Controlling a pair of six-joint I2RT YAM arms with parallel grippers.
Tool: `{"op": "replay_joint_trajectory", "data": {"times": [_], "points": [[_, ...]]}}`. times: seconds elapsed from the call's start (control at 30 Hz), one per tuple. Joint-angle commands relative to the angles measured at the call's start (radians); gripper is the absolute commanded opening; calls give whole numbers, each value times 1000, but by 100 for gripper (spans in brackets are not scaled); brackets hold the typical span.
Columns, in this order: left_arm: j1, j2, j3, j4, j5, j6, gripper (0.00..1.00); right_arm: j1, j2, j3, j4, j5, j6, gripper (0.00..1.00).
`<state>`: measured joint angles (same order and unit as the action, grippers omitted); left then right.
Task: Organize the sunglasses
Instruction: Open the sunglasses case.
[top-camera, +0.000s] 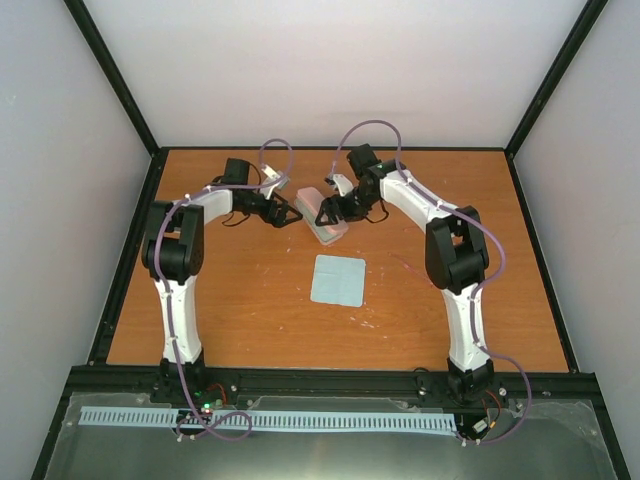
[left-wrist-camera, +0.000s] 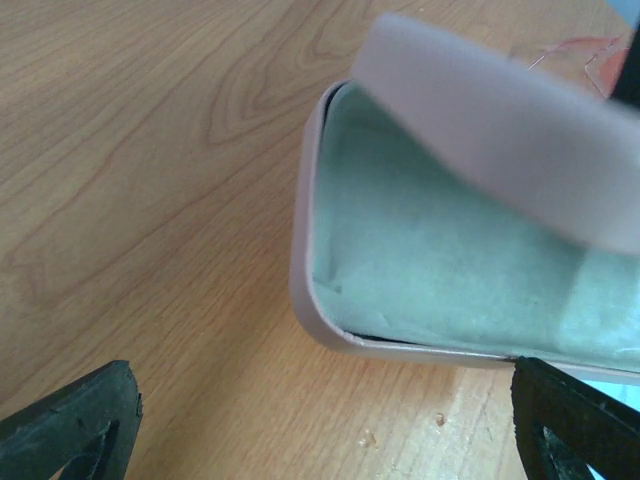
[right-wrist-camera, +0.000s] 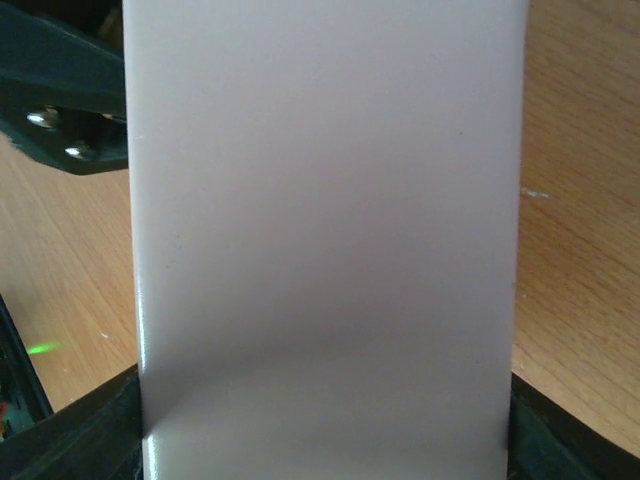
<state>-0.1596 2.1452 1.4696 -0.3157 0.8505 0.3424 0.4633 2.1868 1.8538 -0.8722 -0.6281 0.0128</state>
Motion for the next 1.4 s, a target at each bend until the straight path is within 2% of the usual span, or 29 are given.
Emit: {"op": "replay_joint_trajectory", "data": {"times": [0.0,0.33,0.57,0.9,0.93,1.0,1.07,1.1,1.37], "points": [[-39,43,56,-5,-106,35,99,40,-118,5,64,-215,-9,19],[-45,49,75,-3,-137,32,100,43,-134,-60,45,-265,-20,17],[-70,134,204,-112,-200,59,99,53,-169,-91,52,-309,-11,17],[-92,138,207,-108,-249,80,99,54,-198,-113,83,-326,7,16],[-92,137,207,-109,-251,80,95,54,-197,-119,88,-324,9,16],[-91,131,204,-104,-255,71,53,54,-196,-135,110,-326,18,15],[-92,122,193,-90,-243,75,22,52,-203,-146,140,-325,32,15],[-92,120,191,-88,-229,77,10,52,-207,-150,153,-322,39,15],[-92,119,219,-145,-151,101,0,29,-208,-144,196,-305,56,15]]}}
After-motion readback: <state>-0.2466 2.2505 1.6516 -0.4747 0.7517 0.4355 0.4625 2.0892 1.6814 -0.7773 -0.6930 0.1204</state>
